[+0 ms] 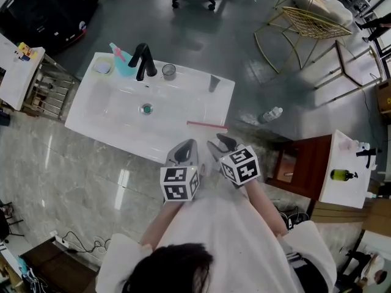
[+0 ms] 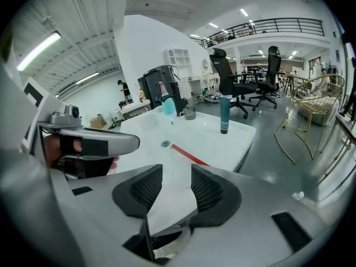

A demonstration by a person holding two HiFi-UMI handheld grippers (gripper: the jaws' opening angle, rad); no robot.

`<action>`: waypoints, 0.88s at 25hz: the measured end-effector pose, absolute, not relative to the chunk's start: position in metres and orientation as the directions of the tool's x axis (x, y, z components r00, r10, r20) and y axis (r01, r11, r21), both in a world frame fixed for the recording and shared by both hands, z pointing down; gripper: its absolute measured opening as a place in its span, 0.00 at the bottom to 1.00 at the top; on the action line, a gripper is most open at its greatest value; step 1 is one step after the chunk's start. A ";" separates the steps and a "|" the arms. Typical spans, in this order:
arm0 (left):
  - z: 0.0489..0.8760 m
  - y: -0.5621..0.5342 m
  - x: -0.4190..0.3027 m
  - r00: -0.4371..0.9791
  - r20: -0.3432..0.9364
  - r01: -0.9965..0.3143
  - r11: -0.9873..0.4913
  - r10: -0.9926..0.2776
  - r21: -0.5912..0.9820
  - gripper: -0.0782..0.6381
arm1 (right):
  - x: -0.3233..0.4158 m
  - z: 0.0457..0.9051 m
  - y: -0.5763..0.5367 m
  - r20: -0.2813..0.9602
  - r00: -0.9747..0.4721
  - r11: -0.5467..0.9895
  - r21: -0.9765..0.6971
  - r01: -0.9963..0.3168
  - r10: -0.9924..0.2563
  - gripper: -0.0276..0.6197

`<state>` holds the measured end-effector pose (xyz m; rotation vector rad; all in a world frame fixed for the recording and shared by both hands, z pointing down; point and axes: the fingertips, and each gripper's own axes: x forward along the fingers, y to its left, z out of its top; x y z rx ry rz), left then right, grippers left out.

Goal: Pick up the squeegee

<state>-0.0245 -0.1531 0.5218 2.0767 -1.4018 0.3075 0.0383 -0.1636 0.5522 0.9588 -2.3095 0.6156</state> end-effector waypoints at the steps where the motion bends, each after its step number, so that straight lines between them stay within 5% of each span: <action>1: 0.523 -0.155 -0.024 0.416 0.506 -0.899 -0.258 -0.756 0.354 0.15 | 0.036 0.552 -0.165 0.644 -0.598 0.656 -0.191 -0.730 -0.477 0.30; 22: 0.533 -0.170 -0.033 0.435 0.542 -0.897 -0.294 -0.719 0.330 0.15 | 0.018 0.564 -0.204 0.750 -0.609 0.885 -0.071 -0.461 -0.257 0.35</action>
